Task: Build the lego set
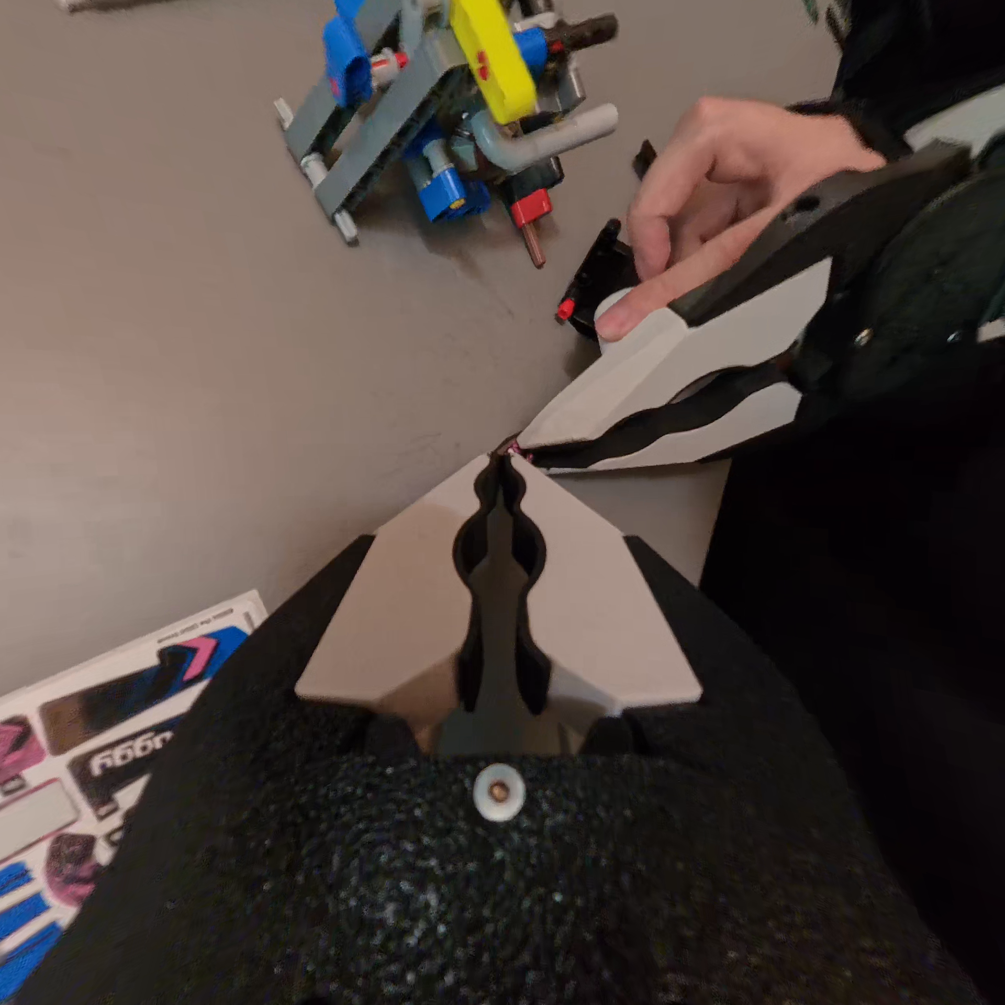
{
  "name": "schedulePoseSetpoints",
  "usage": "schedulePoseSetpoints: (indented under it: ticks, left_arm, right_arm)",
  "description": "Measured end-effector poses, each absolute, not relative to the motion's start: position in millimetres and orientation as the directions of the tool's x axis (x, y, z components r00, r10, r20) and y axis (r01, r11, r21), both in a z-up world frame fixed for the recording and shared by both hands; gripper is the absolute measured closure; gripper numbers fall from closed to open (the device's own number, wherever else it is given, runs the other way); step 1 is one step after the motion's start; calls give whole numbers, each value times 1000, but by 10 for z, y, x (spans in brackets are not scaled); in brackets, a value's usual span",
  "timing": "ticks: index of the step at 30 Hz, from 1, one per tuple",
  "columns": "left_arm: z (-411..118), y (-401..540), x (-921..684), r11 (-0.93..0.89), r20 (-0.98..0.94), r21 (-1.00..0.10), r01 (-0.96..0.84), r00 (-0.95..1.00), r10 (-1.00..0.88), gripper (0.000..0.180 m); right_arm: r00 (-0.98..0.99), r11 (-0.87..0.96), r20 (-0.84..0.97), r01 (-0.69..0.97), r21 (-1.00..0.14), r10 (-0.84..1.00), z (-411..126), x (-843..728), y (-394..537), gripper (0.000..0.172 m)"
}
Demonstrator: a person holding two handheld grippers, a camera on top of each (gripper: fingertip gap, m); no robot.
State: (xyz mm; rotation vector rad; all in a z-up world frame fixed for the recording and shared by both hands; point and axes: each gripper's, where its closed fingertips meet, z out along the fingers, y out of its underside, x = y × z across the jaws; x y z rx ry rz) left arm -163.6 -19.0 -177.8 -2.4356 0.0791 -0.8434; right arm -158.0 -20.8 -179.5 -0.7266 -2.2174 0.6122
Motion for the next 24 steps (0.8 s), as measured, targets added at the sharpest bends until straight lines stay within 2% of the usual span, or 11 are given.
schedulePoseSetpoints:
  ticks: [5,8,12,13,15,18,20,24]
  left_arm:
    - [-1763,-209,-1629,-856,715,-439,273,684,-148,180]
    - [-1793,-207,-1673,-857,718,-426,290,685,-125,180]
    - [-1795,-182,-1933,-815,580,-527,240,802,-139,180]
    - [-1782,-185,-1944,-808,555,-545,223,818,-149,175]
    - [-1725,-135,-1980,-766,480,-612,196,862,-163,151]
    - [-1591,-89,-1886,-694,373,-712,103,894,-250,154]
    - [-1599,-91,-1831,-687,321,-725,55,909,-266,162]
    - [-1660,-99,-1739,-676,257,-737,-12,920,-296,163]
  right_arm:
    - [-586,756,513,297,-584,627,-1794,-1577,-215,165]
    - [-585,769,530,289,-570,614,-1794,-1575,-218,165]
    - [-571,774,550,278,-568,609,-1792,-1567,-218,166]
    - [-569,770,548,278,-575,614,-1792,-1566,-219,166]
    - [-579,785,556,274,-556,596,-1790,-1553,-226,166]
    - [-569,798,581,266,-541,583,-1789,-1555,-232,167]
    - [-560,805,599,246,-540,573,-1787,-1555,-233,167]
    - [-543,805,613,238,-543,574,-1785,-1553,-232,167]
